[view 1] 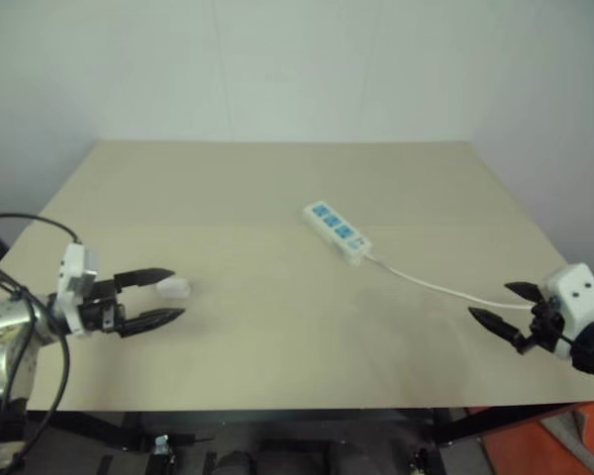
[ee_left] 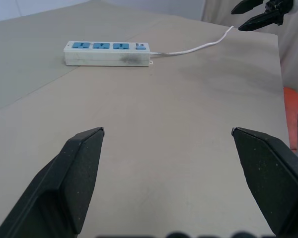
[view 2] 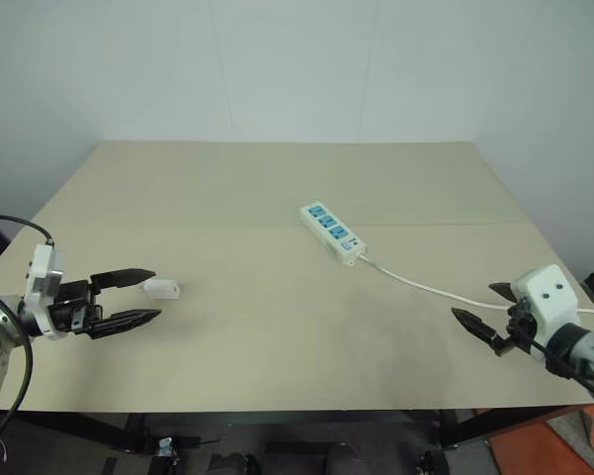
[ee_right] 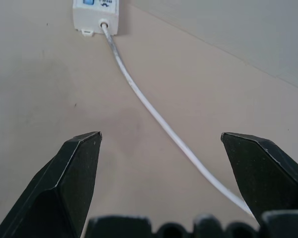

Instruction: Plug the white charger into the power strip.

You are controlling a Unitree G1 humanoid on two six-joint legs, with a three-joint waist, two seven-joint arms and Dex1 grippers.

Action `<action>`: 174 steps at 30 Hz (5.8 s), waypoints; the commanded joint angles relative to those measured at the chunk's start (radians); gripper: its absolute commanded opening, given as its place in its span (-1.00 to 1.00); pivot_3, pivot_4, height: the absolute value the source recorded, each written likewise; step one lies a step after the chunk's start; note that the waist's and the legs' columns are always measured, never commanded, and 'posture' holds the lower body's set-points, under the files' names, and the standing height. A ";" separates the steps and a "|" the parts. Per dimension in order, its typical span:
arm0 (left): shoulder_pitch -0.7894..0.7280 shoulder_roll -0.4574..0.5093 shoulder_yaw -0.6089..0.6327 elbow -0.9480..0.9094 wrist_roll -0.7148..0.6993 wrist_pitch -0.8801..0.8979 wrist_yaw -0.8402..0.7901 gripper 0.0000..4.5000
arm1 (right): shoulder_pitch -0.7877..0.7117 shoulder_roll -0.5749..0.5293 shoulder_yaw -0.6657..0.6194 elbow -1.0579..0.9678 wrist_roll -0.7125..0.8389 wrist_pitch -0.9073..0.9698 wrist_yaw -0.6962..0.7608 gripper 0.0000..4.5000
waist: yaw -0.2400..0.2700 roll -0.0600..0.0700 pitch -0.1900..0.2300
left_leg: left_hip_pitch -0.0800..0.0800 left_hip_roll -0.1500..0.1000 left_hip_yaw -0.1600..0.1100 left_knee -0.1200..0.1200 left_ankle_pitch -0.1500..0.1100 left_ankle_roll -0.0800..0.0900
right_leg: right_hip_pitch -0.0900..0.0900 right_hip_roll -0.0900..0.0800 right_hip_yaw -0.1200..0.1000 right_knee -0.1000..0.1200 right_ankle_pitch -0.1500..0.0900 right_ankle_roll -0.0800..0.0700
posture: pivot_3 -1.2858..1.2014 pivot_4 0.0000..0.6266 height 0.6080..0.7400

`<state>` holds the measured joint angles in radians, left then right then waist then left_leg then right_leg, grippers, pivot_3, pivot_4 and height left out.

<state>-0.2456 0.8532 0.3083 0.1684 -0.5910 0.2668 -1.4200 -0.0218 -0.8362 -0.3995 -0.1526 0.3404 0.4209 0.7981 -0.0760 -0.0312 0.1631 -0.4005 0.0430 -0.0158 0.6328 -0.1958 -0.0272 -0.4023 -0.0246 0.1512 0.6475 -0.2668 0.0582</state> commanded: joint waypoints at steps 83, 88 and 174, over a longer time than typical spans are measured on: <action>-0.112 0.053 -0.084 0.086 0.125 -0.095 -0.010 1.00 | -0.298 0.472 0.368 0.252 -0.116 -0.209 -0.140 0.98 | -0.020 0.003 0.002 | -0.005 0.001 -0.008 -0.001 0.003 0.003 | -0.003 0.003 -0.006 0.000 0.008 -0.009 | 0.03 -0.52 1.00; -0.107 0.050 -0.082 0.080 0.124 -0.096 0.000 1.00 | -0.319 0.505 0.354 0.323 -0.112 -0.244 -0.165 0.98 | -0.022 0.003 0.002 | -0.004 0.001 -0.008 -0.001 0.003 0.003 | -0.002 0.003 -0.006 0.000 0.007 -0.008 | 0.03 -0.52 1.00; -1.083 -0.210 -1.026 1.090 1.169 -0.601 -0.011 -0.43 | -0.311 0.465 0.370 0.366 -0.116 -0.205 -0.153 0.52 | -0.006 0.002 0.002 | -0.008 -0.002 -0.012 0.000 0.004 0.004 | -0.002 0.004 -0.006 0.001 0.005 -0.002 | 0.03 -0.52 1.00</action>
<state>-1.3274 0.6388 -0.7325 1.2488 0.5638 -0.3287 -1.4439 -0.3408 -0.3598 -0.0272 0.2171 0.2268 0.1963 0.6456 -0.0816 -0.0288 0.1654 -0.4080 0.0410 -0.0277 0.6329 -0.1917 -0.0236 -0.4044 -0.0207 0.1456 0.6480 -0.2620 0.0560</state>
